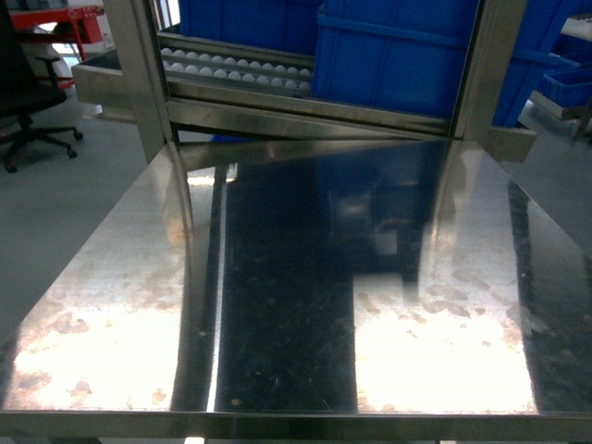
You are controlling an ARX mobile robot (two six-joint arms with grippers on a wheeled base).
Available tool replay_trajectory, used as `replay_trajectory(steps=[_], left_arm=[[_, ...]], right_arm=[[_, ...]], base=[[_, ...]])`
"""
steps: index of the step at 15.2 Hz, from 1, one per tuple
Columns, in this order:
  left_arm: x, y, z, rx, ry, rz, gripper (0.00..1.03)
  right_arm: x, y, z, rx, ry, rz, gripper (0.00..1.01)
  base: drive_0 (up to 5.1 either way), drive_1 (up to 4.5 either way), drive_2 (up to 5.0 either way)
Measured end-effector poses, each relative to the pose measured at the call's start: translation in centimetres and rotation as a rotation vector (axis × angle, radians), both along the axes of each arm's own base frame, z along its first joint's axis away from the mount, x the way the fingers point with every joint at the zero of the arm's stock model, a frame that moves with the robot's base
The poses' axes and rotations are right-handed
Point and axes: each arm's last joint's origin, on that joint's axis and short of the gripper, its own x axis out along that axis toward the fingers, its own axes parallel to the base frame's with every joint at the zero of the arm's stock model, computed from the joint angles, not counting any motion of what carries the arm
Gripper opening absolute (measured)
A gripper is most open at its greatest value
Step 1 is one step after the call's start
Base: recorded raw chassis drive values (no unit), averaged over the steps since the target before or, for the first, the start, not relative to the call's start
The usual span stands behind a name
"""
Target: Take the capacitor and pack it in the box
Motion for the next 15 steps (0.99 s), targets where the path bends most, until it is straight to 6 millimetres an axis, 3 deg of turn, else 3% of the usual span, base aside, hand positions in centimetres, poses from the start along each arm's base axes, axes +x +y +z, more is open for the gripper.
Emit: replay_trajectory(steps=[15], left_arm=[[-0.01, 0.0, 0.11, 0.0, -0.011, -0.001, 0.44]], right_arm=[[0.0, 0.0, 0.02, 0.0, -0.002, 0.0, 0.98]], base=[[0.0, 0.0, 0.0]])
